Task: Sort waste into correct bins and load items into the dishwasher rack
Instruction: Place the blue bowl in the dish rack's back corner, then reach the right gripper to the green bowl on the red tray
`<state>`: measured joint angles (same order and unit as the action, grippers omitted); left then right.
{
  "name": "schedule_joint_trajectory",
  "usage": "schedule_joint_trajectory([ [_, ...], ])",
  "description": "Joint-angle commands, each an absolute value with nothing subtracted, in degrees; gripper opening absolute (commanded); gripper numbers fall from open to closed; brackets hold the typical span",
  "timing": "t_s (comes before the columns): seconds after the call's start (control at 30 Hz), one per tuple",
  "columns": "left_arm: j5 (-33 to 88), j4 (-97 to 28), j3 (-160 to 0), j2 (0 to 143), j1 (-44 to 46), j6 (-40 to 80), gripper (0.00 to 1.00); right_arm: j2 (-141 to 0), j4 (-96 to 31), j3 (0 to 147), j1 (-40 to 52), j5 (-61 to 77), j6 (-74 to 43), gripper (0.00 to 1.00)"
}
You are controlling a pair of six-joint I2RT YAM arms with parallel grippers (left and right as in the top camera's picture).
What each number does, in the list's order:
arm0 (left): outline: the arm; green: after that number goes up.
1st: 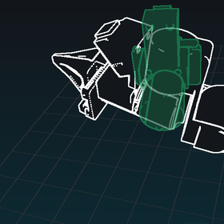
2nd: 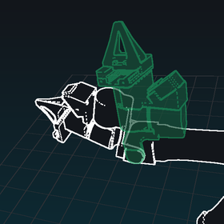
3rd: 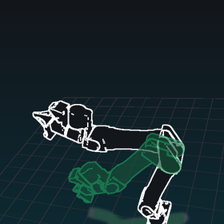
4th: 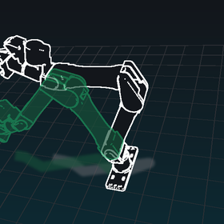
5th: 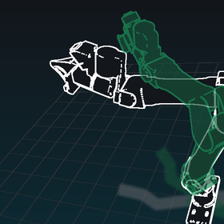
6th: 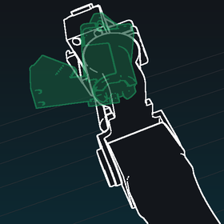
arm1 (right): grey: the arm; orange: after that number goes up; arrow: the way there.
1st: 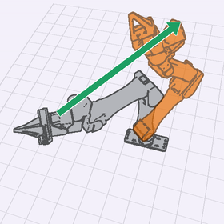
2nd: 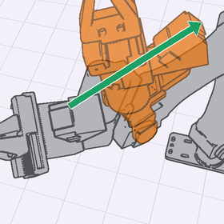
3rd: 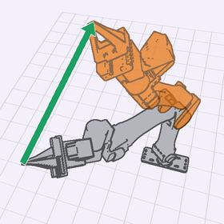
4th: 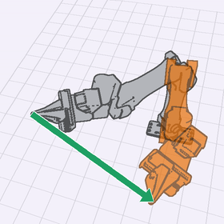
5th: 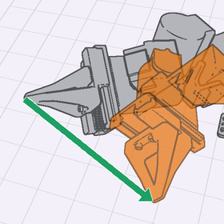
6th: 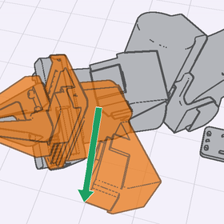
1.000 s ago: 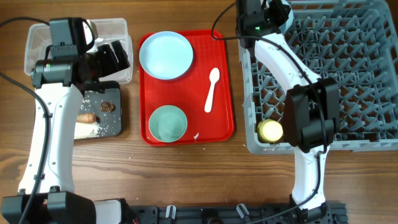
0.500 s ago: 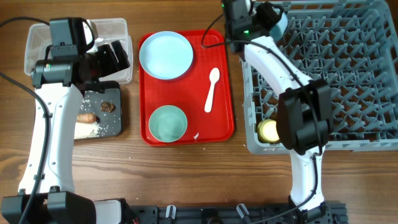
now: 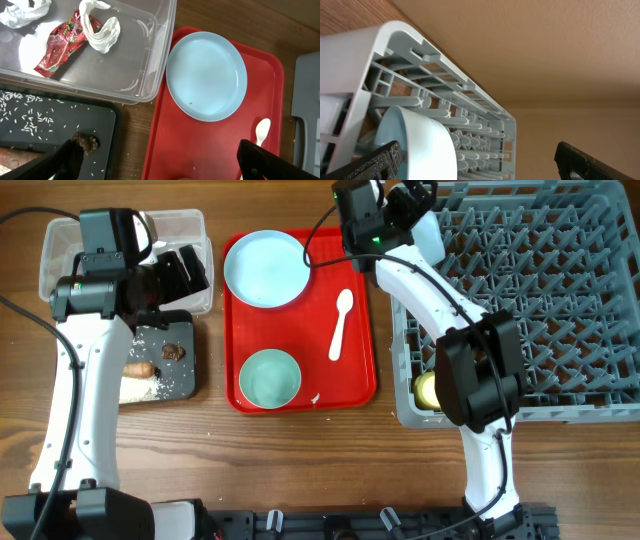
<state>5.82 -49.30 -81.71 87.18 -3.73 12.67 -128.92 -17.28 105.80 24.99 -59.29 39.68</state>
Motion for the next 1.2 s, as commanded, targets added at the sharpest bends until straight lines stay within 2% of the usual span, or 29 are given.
schedule_joint_trajectory([
  [0.0, 5.5, -49.1, -82.2, 87.1, -4.0, 12.0, 1.00, -123.8, -17.9, 106.1, 25.8, -55.3, 34.1, 1.00],
  [0.2, 5.5, -49.1, -82.2, 87.1, -4.0, 12.0, 1.00, -116.3, -30.5, 106.1, 27.0, -38.3, 18.9, 1.00],
  [0.3, 5.5, -49.1, -82.2, 87.1, -4.0, 12.0, 1.00, -112.7, -40.8, 106.1, 27.0, -17.7, 10.4, 1.00],
  [0.4, 5.5, -49.1, -82.2, 87.1, -4.0, 12.0, 1.00, -111.2, -51.7, 106.1, 27.0, 12.7, 8.6, 1.00],
  [0.5, 5.5, -49.1, -82.2, 87.1, -4.0, 12.0, 1.00, -111.9, -55.9, 105.4, 27.0, 27.7, 3.6, 1.00],
  [0.53, 5.5, -49.1, -82.2, 87.1, -4.0, 12.0, 1.00, -112.2, -56.2, 104.6, 27.2, 31.4, 0.6, 0.94],
  [0.6, 5.5, -49.1, -82.2, 87.1, -4.0, 12.0, 1.00, -112.7, -54.9, 102.3, 27.6, 32.1, -4.9, 0.83],
  [0.7, 5.5, -49.1, -82.2, 87.1, -4.0, 12.0, 1.00, -113.1, -51.2, 96.2, 29.0, 28.7, -14.3, 0.78],
  [0.83, 5.5, -49.1, -82.2, 87.1, -4.0, 12.0, 1.00, -113.1, -45.5, 87.4, 32.1, 26.2, -23.3, 0.77],
  [1.03, 5.5, -49.1, -82.2, 87.1, -4.0, 12.0, 1.00, -113.1, -40.1, 80.2, 37.3, 26.1, -28.7, 0.64],
  [1.17, 5.5, -49.1, -82.2, 87.1, -4.0, 12.0, 1.00, -113.6, -39.9, 79.9, 40.4, 22.3, -31.3, 0.48],
])
